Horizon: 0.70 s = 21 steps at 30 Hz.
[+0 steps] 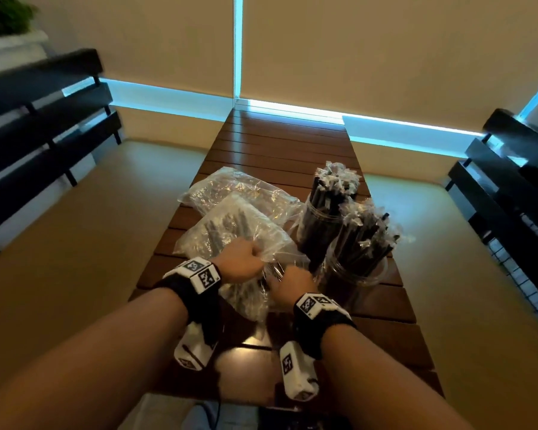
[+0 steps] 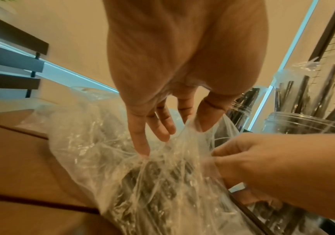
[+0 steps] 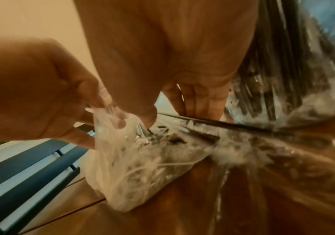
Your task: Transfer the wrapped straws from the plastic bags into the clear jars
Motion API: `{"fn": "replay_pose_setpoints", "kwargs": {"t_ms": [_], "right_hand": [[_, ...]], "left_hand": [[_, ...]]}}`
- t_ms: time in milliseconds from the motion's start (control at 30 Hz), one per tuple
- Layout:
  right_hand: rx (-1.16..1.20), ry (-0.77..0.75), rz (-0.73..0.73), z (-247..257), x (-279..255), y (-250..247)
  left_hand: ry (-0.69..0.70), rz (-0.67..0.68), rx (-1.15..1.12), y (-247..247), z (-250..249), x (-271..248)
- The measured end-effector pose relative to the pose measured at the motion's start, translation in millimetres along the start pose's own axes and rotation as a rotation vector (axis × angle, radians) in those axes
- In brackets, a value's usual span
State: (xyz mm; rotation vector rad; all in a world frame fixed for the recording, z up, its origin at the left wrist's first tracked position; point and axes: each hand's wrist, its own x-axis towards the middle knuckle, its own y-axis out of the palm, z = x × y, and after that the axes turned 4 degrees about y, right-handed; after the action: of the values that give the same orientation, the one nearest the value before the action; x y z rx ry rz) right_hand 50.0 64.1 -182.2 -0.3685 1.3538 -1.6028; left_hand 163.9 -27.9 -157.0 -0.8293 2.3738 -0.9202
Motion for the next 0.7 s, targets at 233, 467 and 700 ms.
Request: {"fn": "replay_pose_setpoints", "kwargs": {"t_ms": [233,467,700], "right_hand": [[0.076,-0.084,-0.037,12.5,28.6,11.8],[-0.021,-0.219,0.041,22.3,32.5,3.6],[-0.141,-0.274,0.103,27.2,35.8,-0.6]], "left_hand": [[0.032,-0.016,-0.196,-7.3,19.3,-6.7],[0.052,-0.026,-0.194,-7.6,28.0,-3.4],[0.041,-0.053,-0.145,-7.1,24.9,-5.5]]}}
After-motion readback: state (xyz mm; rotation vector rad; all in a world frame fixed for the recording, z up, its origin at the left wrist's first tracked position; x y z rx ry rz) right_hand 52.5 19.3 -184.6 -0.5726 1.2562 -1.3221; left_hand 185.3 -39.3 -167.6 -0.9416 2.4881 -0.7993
